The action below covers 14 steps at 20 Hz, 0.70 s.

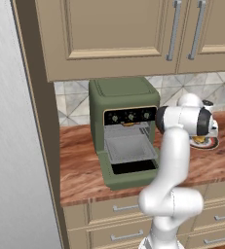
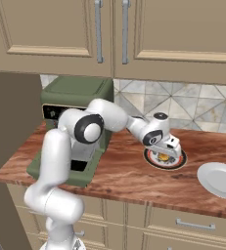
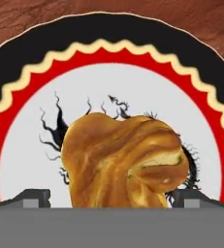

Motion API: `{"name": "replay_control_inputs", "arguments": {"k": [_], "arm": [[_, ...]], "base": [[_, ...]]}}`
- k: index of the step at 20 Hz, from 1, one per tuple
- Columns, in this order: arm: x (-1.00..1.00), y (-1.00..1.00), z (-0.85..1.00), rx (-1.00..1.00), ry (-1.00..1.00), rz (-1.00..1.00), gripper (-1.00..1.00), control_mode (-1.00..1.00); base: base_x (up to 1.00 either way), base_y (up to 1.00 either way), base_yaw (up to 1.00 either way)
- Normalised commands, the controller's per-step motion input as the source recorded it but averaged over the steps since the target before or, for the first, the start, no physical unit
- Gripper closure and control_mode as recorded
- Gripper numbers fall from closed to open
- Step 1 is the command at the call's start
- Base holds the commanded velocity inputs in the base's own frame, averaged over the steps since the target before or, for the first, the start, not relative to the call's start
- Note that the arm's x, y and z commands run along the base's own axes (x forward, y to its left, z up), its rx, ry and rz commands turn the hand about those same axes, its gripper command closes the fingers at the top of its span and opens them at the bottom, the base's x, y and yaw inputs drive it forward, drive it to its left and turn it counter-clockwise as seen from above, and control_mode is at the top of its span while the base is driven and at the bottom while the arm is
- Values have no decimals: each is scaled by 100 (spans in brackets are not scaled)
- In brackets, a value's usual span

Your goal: Open the toaster oven door. Place the bread on the bottom tray in the toaster oven and place the chicken drumstick on the top tray.

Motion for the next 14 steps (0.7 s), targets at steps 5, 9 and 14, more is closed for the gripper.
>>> {"name": "replay_control_inputs", "arguments": {"k": [5, 9, 14], "arm": [[10, -19, -22, 3, 1, 0, 100, -100], [-10, -7, 15, 6, -1, 1, 100, -100], [-86, 37, 51, 3, -15, 23, 100, -100]], "base": [[0, 0, 0], [0, 0, 0], [0, 0, 0]]}}
